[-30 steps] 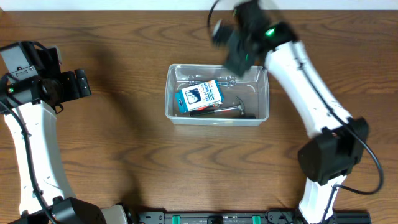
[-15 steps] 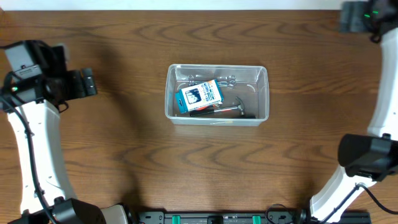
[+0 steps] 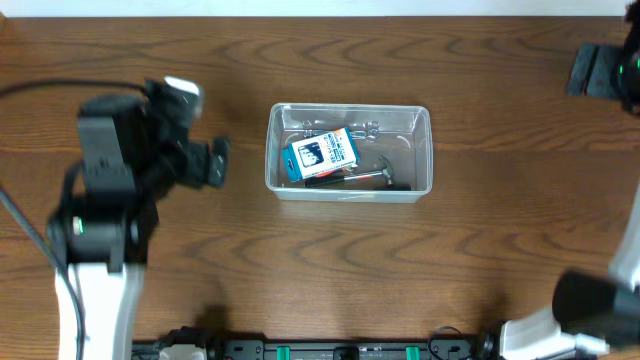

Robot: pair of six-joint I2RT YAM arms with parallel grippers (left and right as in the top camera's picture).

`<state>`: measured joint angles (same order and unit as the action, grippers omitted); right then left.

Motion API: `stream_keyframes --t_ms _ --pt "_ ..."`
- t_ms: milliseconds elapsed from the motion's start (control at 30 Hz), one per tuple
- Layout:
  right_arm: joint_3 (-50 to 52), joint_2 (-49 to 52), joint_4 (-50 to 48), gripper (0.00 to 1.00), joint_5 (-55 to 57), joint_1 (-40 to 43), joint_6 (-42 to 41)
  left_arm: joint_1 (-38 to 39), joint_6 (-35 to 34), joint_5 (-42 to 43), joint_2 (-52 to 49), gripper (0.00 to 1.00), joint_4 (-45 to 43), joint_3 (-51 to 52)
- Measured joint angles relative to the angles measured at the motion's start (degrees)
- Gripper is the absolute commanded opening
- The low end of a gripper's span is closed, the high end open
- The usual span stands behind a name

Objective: Pack container

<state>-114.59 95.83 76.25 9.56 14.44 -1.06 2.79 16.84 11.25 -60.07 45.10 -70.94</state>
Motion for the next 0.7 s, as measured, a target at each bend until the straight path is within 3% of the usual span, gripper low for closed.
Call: stream_keyframes --t_ms 333,567,700 --pt "42.9 -31.9 -9.7 0.99 -1.0 -3.8 -4.2 6.6 1.2 -3.6 21.4 0.98 -5.0 20.6" --pt "55.9 -54.9 -9.5 0.99 -1.0 -8.2 -5.6 7.5 -0.2 -4.2 33.6 0.98 -3.1 28.9" --pt "59.7 -62.8 -9.2 0.99 -0.9 -8.2 -5.6 7.5 -2.5 -6.6 38.2 0.98 -2.0 30.4"
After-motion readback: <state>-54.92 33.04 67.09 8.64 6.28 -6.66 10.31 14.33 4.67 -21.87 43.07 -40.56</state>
